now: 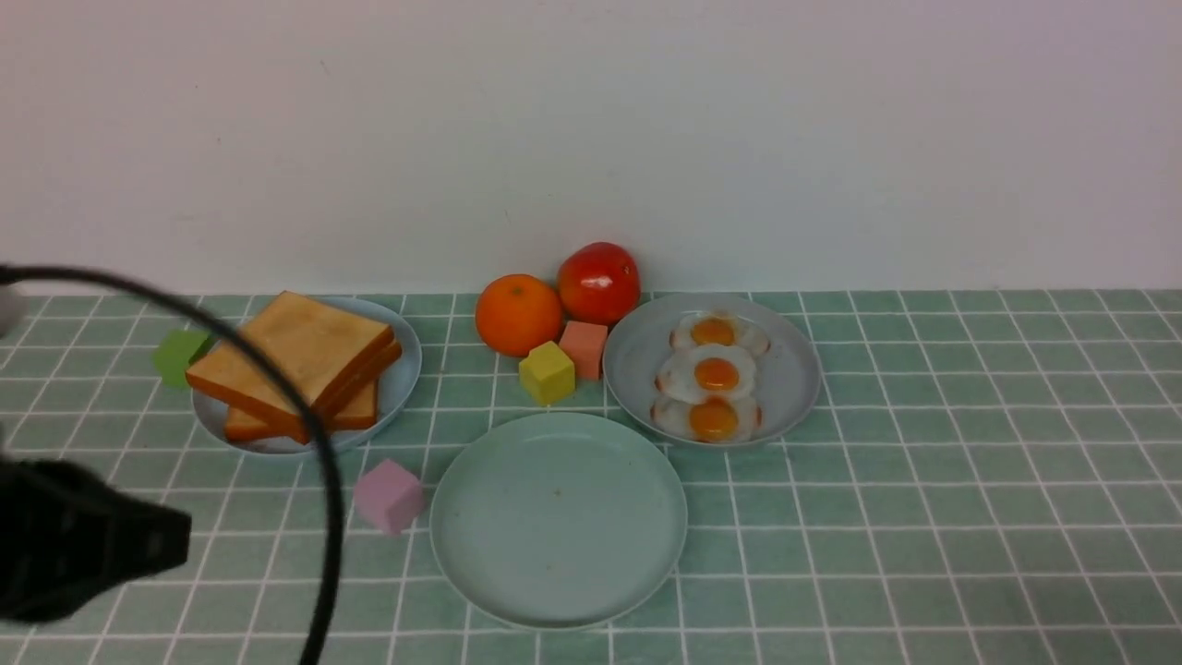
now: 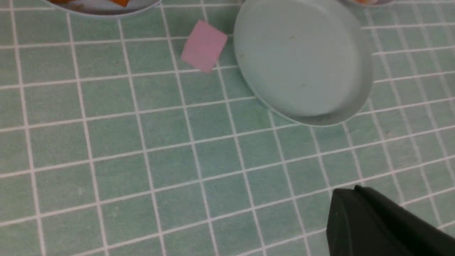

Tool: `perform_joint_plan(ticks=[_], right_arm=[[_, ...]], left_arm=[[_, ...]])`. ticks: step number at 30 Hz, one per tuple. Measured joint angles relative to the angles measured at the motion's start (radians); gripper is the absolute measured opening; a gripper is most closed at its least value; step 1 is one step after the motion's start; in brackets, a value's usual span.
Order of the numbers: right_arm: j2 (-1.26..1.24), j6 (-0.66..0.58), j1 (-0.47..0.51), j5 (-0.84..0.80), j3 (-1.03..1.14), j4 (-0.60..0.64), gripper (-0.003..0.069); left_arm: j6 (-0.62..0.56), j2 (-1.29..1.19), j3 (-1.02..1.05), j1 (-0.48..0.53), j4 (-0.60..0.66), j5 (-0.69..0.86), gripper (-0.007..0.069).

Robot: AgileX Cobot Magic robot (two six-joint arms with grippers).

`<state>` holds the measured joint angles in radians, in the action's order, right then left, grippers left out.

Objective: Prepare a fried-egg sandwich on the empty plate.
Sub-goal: Use the left arm to grab a slice of bread

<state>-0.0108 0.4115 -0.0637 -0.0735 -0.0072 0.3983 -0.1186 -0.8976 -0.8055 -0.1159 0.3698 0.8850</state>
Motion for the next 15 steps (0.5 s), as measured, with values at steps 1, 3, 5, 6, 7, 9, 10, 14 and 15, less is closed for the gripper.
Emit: perform_joint_plan(ticks=[1,3,5,6,7,9,10,14,15], right_arm=[[0.007,-0.001,-0.002,-0.070,-0.039,0.001,0.0225],[0.049,-0.039,-0.015,-0.191,-0.146,-0.012,0.0190],[0.106,-0.106,-0.039,-0.333,-0.251,-0.034,0.0147],[0.147,-0.154,-0.053,-0.409,-0.316,-0.048,0.0112],[0.240,-0.255,-0.081,-0.559,-0.451,-0.068,0.0062],[0.355,-0.362,-0.103,-0.717,-0.595,-0.090,0.0001],[0.420,-0.399,-0.109,-0.792,-0.669,-0.102,-0.0010],[0.631,-0.467,-0.126,-0.965,-0.881,-0.154,-0.0010],[0.678,-0.472,-0.142,-0.990,-0.925,-0.162,-0.0009]], left_arm=[[-0.002,-0.044,-0.014,0.000,-0.010,0.000,0.0006],[-0.007,-0.124,-0.045,0.000,-0.026,-0.022,0.0001],[-0.016,-0.171,-0.062,0.000,-0.032,-0.056,-0.0009],[-0.026,-0.216,-0.076,0.000,-0.034,-0.084,-0.0013],[-0.045,-0.267,-0.104,0.000,-0.036,-0.128,-0.0013],[-0.070,-0.346,-0.151,0.000,-0.038,-0.167,-0.0013],[-0.079,-0.390,-0.180,0.000,-0.046,-0.179,-0.0013],[-0.088,-0.561,-0.289,0.000,-0.107,-0.193,-0.0013],[-0.080,-0.610,-0.320,0.000,-0.135,-0.194,-0.0013]])
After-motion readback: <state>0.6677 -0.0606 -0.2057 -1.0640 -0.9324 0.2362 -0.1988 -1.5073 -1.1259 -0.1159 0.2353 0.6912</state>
